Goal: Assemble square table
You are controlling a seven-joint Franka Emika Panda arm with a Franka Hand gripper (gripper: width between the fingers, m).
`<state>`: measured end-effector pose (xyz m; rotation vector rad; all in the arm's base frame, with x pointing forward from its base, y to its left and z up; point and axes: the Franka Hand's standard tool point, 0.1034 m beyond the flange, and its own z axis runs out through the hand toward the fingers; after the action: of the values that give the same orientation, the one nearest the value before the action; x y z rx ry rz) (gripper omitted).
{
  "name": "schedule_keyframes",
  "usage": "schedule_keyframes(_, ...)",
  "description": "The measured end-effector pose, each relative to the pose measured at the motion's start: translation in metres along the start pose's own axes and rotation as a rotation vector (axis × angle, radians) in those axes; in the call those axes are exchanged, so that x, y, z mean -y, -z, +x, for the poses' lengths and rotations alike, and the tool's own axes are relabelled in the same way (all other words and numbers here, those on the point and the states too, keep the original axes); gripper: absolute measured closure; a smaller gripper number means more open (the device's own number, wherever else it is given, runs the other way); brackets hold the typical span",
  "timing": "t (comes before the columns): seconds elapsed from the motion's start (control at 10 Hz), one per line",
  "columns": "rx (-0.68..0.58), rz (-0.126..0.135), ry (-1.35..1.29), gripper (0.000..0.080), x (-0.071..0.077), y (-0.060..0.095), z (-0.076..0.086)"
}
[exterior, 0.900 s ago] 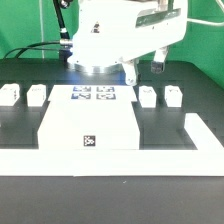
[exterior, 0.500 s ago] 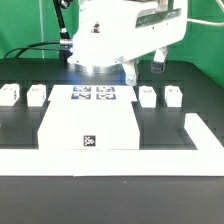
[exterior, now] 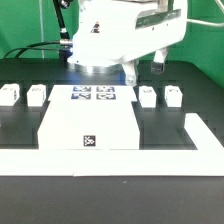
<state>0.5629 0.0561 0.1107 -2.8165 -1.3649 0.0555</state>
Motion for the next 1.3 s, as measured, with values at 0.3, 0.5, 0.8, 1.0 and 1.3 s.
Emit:
schedule_keyframes(0.3,0.001,0.001,0.011,0.015,0.0,-0.001,0.0)
schedule_keyframes(0.5,-0.019,-0.018,0.11,0.015,0.012,-0.013,-0.015)
schedule_keyframes(0.8,-0.007,-0.007,0.505,0.015,0.043,-0.053,-0.09)
schedule_keyframes(1.0,-0.01,0.013,0.682,0.015,0.043,-0.076,-0.124)
schedule_keyframes(1.3,-0.007,0.019,0.682,0.015,0.043,-0.077,-0.126)
